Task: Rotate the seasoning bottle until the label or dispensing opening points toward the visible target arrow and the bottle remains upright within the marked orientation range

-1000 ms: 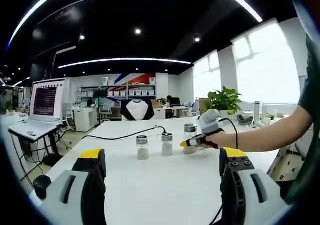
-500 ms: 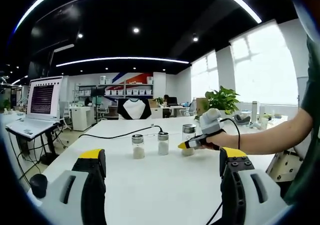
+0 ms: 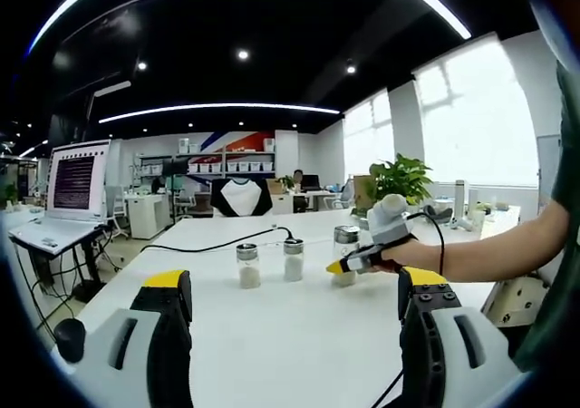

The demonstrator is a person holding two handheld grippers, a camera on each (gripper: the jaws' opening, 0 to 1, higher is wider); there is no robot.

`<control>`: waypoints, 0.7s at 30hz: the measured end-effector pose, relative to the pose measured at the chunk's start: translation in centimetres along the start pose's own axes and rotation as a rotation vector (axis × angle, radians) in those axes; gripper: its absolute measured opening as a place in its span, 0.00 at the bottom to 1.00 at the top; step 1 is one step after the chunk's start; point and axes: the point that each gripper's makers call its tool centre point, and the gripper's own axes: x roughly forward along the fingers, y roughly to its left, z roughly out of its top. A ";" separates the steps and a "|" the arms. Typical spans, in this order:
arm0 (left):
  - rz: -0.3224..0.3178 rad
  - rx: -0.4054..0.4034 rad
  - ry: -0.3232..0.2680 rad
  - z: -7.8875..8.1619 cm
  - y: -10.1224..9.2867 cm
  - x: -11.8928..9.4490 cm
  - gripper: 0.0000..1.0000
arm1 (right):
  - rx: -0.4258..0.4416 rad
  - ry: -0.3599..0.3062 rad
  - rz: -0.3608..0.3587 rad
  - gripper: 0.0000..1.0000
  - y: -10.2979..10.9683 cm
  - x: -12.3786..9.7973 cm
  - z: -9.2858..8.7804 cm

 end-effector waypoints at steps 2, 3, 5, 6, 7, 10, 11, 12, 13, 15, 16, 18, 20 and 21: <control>-0.003 -0.005 -0.002 0.1 0.0 0.0 1.00 | 0.002 0.000 0.007 0.42 0.3 -0.4 -0.2; -0.001 -0.004 -0.002 0.0 0.0 0.0 1.00 | 0.001 -0.001 0.007 0.42 0.3 -0.5 -0.3; 0.000 -0.008 -0.001 0.0 0.0 0.0 1.00 | 0.002 -0.001 0.008 0.42 0.5 -0.8 -0.5; 0.000 -0.011 0.000 0.0 0.1 0.0 1.00 | 0.003 -0.001 0.009 0.42 0.6 -1.0 -0.6; -0.004 -0.018 -0.002 -0.1 0.0 0.0 1.00 | -0.001 -0.002 0.013 0.42 0.8 -1.3 -0.7; -0.004 -0.026 -0.001 -0.1 0.0 0.0 1.00 | -0.002 -0.005 0.019 0.42 1.4 -2.0 -1.0; -0.002 -0.025 0.000 -0.2 0.0 0.0 1.00 | -0.002 -0.004 0.019 0.42 1.4 -2.2 -1.1; -0.004 -0.026 0.000 -0.2 0.0 0.0 1.00 | -0.002 -0.005 0.022 0.42 1.5 -2.4 -1.2; -0.004 -0.027 0.000 -0.2 0.0 0.0 1.00 | -0.002 -0.007 0.024 0.42 1.6 -2.5 -1.3; -0.006 -0.030 0.004 -0.3 -0.1 0.0 1.00 | -0.003 -0.008 0.028 0.42 1.8 -2.8 -1.4; -0.007 -0.030 0.006 -0.3 -0.1 0.1 1.00 | -0.003 -0.007 0.029 0.42 1.9 -2.9 -1.5; -0.010 -0.030 0.006 -0.3 -0.3 0.1 1.00 | -0.002 -0.002 0.033 0.42 2.0 -3.2 -1.6; -0.012 -0.026 0.005 -0.3 -0.3 0.1 1.00 | 0.000 0.003 0.037 0.42 2.1 -3.4 -1.8; -0.012 -0.026 0.004 -0.2 -0.3 0.1 1.00 | -0.003 0.003 0.038 0.42 2.1 -3.5 -1.8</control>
